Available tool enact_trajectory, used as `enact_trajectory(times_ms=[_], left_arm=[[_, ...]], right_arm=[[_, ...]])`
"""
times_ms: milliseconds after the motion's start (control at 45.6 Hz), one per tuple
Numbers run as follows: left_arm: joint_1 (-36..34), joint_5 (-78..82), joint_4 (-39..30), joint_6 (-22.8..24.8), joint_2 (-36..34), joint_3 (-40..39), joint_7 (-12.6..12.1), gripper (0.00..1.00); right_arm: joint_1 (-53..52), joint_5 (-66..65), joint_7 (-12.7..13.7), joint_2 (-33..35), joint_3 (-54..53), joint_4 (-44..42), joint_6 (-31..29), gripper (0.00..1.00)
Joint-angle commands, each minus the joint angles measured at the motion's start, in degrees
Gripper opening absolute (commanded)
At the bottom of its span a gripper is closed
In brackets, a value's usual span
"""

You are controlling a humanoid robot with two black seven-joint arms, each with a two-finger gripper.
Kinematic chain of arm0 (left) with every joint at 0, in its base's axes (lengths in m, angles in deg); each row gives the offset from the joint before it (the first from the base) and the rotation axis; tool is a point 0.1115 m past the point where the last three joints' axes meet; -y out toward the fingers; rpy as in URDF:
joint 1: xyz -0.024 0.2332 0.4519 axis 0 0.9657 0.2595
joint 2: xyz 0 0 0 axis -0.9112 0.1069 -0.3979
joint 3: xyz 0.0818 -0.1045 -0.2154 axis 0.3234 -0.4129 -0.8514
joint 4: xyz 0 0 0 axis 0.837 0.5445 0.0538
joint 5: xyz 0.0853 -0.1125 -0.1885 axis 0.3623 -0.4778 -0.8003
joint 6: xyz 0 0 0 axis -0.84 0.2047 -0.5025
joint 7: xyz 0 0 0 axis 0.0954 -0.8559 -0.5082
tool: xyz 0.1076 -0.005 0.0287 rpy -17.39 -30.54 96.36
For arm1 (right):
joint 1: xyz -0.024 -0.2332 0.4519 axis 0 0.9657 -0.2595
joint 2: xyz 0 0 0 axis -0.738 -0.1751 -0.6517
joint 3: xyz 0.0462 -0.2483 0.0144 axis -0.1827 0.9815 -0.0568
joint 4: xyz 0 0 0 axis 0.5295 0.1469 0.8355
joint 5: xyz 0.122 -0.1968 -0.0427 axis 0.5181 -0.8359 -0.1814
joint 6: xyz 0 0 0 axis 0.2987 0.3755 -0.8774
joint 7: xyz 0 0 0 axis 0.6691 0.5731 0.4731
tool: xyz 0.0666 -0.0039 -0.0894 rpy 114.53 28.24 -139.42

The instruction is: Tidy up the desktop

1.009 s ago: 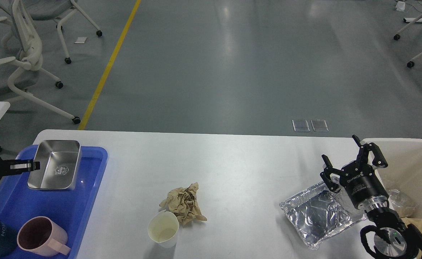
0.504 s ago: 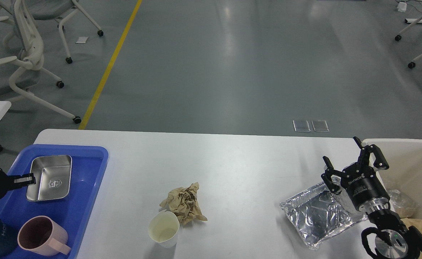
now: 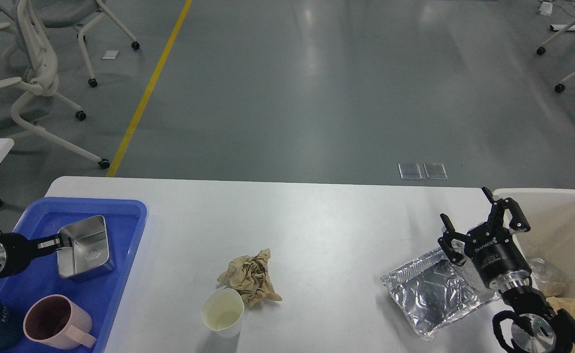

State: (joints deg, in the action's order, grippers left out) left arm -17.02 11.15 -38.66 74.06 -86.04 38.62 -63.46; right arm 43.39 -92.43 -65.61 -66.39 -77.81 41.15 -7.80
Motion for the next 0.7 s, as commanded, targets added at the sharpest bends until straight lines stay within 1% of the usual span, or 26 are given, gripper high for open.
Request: enact_trajectory(times_ms=[0,66,241,329,680], left_arm=[[-0.5,-1.4,0.0,0.3,-0.5,-0.6,0.0,0.92],[-0.9,-6.0,0.0,0.4,-0.6,-3.3,0.0,0.96],[-1.2,-24.8,-0.1,3.3,-1.2,-15.5,-0.7,0.96],[-1.7,-32.8,-0.8,3.5,-1.7,-20.7,-0.7,0.96],[0.4,-55.4,-0.8,2.8,-0.7,-32.6,-0.1,0.96]], right_arm=[[0.0,0.0,0.0,-0.1,0.0,0.0,0.0,1.0],[0.0,0.0,0.0,-0.1,0.0,0.0,0.0,1.0],[0.0,0.0,0.0,-0.1,0.1,0.2,0.1,1.0],[-0.1,0.0,0.0,-0.1,0.1,0.2,0.1,1.0],[-0.5,-2.8,0.1,1.1,0.5,0.3,0.1,1.0]])
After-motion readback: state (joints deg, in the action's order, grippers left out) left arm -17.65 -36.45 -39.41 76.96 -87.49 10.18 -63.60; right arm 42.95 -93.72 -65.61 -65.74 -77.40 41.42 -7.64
